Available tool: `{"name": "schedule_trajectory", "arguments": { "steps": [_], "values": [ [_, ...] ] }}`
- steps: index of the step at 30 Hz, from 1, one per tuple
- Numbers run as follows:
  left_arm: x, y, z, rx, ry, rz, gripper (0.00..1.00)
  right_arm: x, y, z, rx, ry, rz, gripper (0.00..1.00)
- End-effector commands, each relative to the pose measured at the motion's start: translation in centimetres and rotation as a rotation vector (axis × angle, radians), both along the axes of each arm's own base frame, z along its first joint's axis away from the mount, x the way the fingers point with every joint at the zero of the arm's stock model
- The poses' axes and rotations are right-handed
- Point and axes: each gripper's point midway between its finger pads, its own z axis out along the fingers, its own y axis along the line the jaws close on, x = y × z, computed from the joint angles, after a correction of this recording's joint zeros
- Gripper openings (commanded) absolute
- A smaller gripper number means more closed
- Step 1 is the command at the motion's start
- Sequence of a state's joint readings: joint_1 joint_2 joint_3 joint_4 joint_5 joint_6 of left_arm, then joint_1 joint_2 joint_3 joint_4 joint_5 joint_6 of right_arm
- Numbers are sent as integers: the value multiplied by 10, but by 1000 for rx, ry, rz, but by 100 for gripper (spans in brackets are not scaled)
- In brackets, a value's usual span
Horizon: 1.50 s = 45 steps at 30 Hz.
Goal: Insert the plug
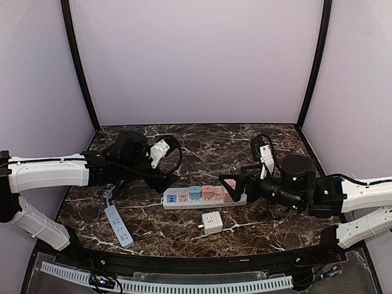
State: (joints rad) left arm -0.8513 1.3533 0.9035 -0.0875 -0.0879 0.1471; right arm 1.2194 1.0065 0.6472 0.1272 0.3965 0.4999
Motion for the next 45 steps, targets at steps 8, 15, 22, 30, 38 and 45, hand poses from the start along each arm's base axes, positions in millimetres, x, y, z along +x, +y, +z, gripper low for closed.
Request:
{"name": "schedule_trajectory", "arguments": {
  "steps": [8,15,22,30,38,45],
  "values": [
    [7,20,2,-121,-18,186,99,-11,8,-51,-72,201,14,99],
    [-19,12,-15,-154,56,64,99,-27,12,-97,-209,311,83,99],
    [-57,-7,-20,-236,149,-120,95,-28,11,-97,-240,313,92,98],
    [-98,-38,-24,-249,203,-299,94,-25,1,-74,-239,245,82,99],
    [-108,-57,-33,-207,223,-373,94,-22,-18,-54,-198,195,42,99],
    [-120,-79,-53,-128,246,-406,93,-22,-31,-53,-183,184,14,99]
  ]
}}
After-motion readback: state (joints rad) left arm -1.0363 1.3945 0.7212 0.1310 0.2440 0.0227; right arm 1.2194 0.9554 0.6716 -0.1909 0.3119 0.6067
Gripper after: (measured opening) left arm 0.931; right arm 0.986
